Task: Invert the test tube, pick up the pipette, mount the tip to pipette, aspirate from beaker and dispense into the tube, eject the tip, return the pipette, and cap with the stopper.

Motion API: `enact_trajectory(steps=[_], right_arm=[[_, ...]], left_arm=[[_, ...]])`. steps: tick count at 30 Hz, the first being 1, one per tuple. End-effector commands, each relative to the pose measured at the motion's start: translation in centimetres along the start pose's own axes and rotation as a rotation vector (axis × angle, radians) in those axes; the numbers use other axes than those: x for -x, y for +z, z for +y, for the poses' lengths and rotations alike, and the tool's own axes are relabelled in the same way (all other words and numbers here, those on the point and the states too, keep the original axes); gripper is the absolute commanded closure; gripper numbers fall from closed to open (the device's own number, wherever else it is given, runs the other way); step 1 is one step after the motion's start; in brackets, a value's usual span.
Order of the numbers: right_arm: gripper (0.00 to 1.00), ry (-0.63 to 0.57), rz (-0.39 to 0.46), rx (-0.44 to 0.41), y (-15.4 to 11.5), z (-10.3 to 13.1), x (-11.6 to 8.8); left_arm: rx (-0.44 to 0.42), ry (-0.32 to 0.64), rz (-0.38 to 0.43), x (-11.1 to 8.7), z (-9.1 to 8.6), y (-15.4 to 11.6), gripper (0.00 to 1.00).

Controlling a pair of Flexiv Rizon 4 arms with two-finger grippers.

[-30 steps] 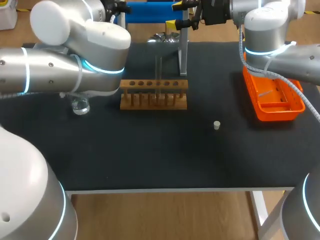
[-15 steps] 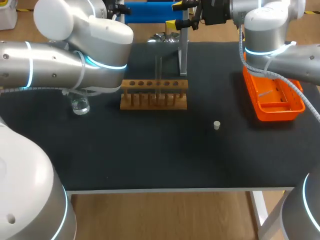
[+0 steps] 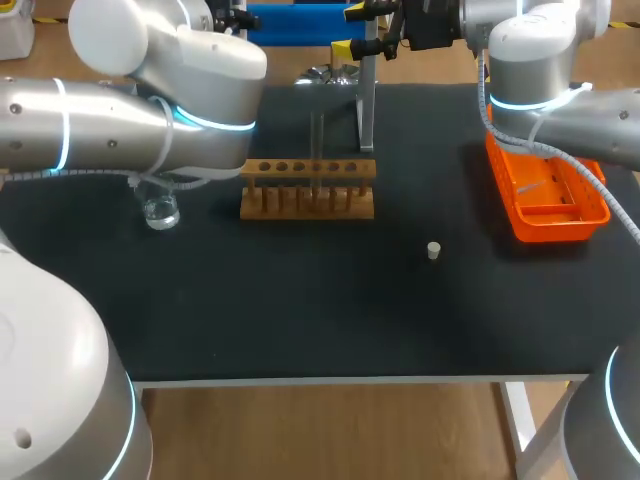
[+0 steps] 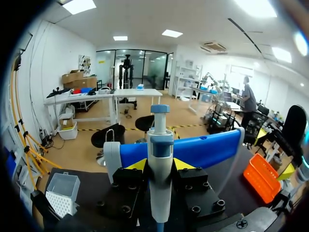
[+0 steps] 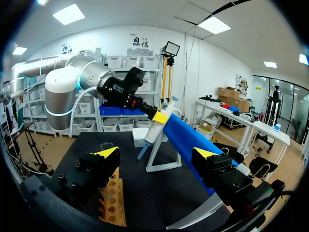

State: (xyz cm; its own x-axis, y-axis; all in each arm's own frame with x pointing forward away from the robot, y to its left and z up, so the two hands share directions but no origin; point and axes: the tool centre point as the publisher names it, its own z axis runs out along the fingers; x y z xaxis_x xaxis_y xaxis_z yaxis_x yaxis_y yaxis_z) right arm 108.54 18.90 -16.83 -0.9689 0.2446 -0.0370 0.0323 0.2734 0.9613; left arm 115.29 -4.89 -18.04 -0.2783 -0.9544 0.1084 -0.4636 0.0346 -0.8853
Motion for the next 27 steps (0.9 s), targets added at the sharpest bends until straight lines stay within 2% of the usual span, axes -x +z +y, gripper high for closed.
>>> enact_trajectory(steps=[1,10,27], right_arm=[[0.00,0.000,0.001,-0.002,-0.1,0.0,0.0],[0.00,0.000,0.001,-0.002,-0.1,0.0,0.0],[0.00,0.000,0.001,-0.002,-0.1,0.0,0.0]], left_arm=[[0.019,0.000,0.000,0.0,-0.4,0.5,1.00],[0.031,0.000,0.010,-0.1,-0.2,1.3,1.00],[0.068,-0.031,0.011,0.3,1.5,1.8,1.00]])
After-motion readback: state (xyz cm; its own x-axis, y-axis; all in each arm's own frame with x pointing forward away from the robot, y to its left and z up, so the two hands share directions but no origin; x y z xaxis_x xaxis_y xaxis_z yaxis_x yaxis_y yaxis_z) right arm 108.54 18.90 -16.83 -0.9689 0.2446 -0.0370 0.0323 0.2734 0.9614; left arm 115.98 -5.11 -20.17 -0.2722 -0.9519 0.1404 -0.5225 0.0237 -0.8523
